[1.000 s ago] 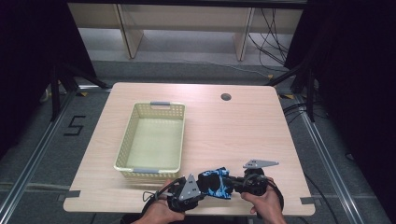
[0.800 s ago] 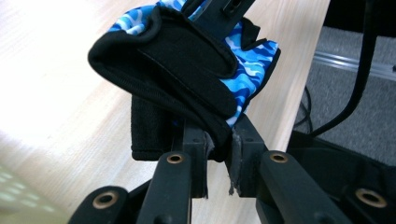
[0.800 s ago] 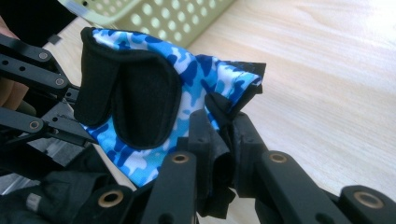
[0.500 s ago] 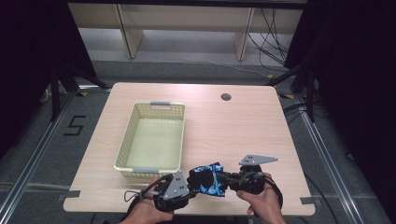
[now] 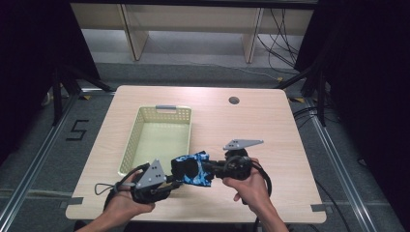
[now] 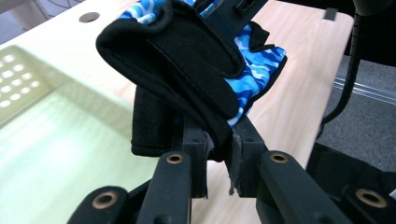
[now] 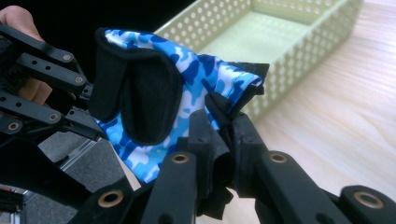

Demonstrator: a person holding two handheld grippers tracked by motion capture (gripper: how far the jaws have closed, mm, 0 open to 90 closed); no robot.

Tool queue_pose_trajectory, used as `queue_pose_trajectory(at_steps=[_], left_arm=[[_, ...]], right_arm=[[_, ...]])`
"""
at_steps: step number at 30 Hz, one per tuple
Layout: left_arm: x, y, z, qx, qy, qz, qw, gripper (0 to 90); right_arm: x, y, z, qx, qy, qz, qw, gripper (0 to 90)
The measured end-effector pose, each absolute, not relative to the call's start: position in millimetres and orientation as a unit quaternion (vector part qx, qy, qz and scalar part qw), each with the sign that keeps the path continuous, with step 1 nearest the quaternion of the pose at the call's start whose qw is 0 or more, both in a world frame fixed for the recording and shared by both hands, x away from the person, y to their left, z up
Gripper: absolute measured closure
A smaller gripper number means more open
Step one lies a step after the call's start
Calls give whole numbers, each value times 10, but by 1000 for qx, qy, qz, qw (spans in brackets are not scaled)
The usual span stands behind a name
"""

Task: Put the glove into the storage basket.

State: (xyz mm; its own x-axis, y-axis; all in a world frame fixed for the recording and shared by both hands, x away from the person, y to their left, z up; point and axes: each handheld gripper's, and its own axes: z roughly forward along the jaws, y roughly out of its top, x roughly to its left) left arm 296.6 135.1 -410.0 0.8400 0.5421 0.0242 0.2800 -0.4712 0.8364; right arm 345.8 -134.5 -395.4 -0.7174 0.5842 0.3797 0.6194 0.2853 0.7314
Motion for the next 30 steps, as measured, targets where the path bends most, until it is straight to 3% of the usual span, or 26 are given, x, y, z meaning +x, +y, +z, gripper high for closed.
queue_pose_trajectory(at_steps=[17, 30], left_arm=[[3466, 2108, -4251, 849, 297, 120, 420, 782], [3638, 2376, -4360, 856, 319, 114, 390, 777]], right_arm=[[4126, -456, -4118, -368, -821, -433, 48, 814], [4347, -91, -4301, -388, -824, -408, 57, 814]])
